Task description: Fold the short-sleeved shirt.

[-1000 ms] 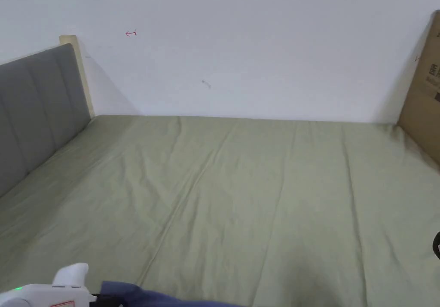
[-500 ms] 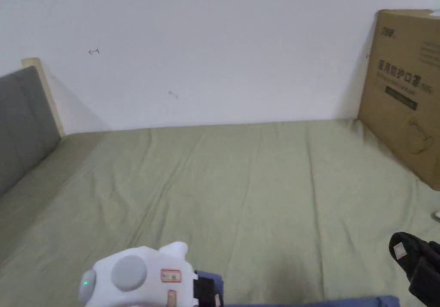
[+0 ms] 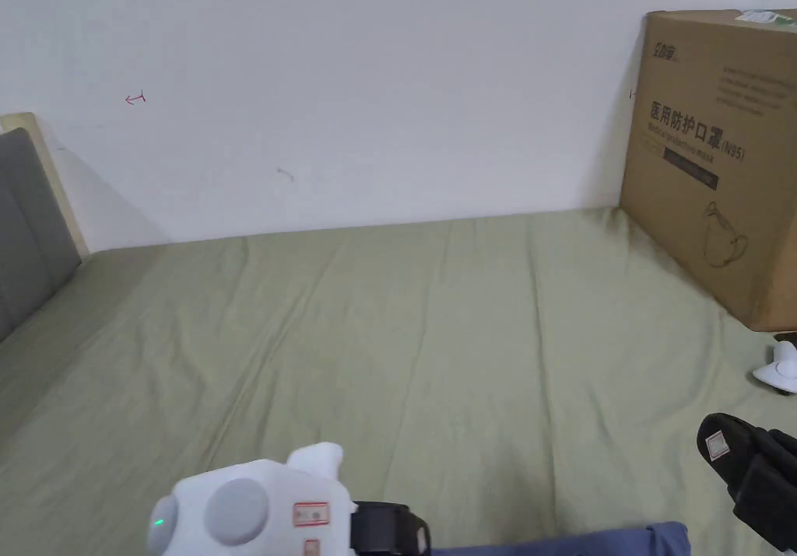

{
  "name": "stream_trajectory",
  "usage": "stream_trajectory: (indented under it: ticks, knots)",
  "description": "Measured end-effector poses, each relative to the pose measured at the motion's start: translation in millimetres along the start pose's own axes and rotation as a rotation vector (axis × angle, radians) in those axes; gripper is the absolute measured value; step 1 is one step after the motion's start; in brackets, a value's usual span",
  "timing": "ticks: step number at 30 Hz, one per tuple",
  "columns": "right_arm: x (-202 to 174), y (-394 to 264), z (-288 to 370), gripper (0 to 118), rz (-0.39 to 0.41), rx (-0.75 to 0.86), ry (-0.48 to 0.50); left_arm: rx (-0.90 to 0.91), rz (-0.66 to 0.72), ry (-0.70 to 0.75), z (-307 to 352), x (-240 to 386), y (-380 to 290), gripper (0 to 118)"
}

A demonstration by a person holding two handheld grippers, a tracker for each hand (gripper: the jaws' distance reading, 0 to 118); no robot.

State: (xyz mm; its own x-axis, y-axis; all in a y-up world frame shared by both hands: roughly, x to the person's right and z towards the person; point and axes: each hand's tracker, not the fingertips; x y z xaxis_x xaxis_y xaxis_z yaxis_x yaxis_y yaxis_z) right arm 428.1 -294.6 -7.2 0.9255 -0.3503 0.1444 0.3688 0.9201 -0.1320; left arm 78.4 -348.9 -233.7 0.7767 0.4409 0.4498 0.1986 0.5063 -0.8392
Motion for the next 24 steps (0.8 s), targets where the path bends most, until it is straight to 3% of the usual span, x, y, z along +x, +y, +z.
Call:
stream_trajectory:
  ticks: [1,3,4,16,20,22,24]
  knots:
    - [-0.5,0.0,-0.7,3,0.003,-0.004,0.003,0.040,-0.002,0.021,11.1,-2.0,-4.7,75]
    - [-3.2,0.2,-1.1,3,0.017,-0.011,0.009,0.070,-0.010,0.043,24.8,-7.4,-14.6,20]
    - [-4.1,0.3,-1.0,3,0.024,-0.014,0.012,0.058,-0.009,0.049,23.5,-8.5,-19.0,3]
    - [-0.2,3.2,1.7,3,0.048,-0.030,0.012,-0.214,-0.019,0.057,-111.0,16.8,-44.9,1]
    - [0.4,4.6,0.6,3,0.046,-0.038,0.007,-0.192,-0.087,0.103,-116.7,37.6,-52.4,1]
    - [-0.2,4.8,0.2,3,0.043,-0.037,0.008,-0.192,-0.089,0.070,-109.9,45.0,-51.7,1]
    - [-1.9,4.7,-0.5,3,0.038,-0.037,0.015,-0.205,-0.054,-0.074,-109.1,51.6,-51.2,1]
